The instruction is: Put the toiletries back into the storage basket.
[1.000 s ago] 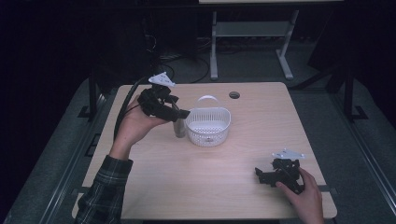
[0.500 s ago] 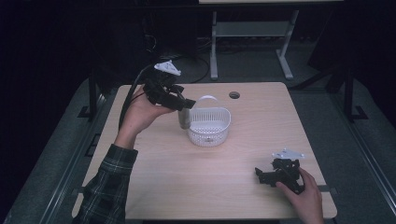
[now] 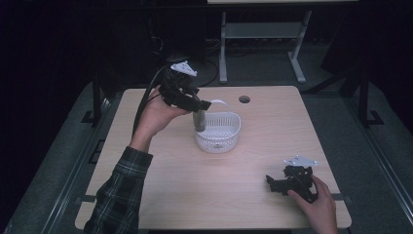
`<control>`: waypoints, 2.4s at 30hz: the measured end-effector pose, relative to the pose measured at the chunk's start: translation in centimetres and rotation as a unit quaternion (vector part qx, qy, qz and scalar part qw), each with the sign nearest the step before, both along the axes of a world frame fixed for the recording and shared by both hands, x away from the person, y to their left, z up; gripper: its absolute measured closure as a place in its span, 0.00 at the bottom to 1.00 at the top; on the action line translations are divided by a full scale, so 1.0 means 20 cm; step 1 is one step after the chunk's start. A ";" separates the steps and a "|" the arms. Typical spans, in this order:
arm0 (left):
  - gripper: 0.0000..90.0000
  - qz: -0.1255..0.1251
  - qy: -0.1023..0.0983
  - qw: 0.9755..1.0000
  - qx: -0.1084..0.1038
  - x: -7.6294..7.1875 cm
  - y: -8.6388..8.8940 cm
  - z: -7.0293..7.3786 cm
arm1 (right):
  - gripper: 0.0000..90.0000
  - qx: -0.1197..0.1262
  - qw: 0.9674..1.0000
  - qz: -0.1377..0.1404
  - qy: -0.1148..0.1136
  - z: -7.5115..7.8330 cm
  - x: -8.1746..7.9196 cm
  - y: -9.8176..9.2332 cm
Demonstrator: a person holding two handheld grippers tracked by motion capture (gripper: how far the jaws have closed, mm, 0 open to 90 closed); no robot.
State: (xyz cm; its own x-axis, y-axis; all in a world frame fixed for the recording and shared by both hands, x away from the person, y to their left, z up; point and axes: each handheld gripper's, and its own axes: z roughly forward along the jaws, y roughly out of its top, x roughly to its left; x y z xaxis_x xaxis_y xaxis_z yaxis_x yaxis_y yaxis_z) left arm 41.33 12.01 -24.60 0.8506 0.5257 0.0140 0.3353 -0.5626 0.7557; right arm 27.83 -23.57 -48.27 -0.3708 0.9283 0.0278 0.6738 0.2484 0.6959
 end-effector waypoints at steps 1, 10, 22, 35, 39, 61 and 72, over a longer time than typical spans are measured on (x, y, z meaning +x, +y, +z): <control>0.33 -0.001 -0.001 1.000 0.002 0.00 0.00 0.00 | 0.00 0.000 1.000 0.000 0.000 0.00 0.00 0.00; 0.33 0.005 0.000 1.000 0.005 0.04 -0.04 -0.08 | 0.00 0.000 1.000 0.000 0.000 0.00 0.00 0.00; 0.33 0.011 0.008 1.000 0.019 0.08 -0.07 -0.19 | 0.00 0.000 1.000 0.000 0.000 0.00 0.00 0.00; 0.33 0.011 0.010 0.999 0.029 0.09 -0.09 -0.30 | 0.00 0.000 1.000 0.000 0.000 0.00 0.00 0.00; 0.33 0.015 0.009 0.999 0.032 0.10 -0.10 -0.33 | 0.00 0.000 1.000 0.000 0.001 0.00 0.00 0.00; 0.33 0.021 0.026 0.998 0.047 0.11 -0.10 -0.47 | 0.00 0.000 1.000 0.000 0.000 0.00 0.00 0.00; 0.33 0.022 0.029 0.998 0.052 0.10 -0.09 -0.52 | 0.00 0.000 1.000 0.000 0.000 0.00 0.00 0.00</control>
State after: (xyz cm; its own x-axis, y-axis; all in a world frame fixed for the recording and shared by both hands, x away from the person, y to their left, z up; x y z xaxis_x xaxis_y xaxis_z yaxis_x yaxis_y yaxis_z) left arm 43.38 10.13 -35.09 0.8278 0.5606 0.0228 0.4021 -0.6211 0.6727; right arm 27.84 -23.56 -48.28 -0.3705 0.9284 0.0278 0.6744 0.2483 0.6954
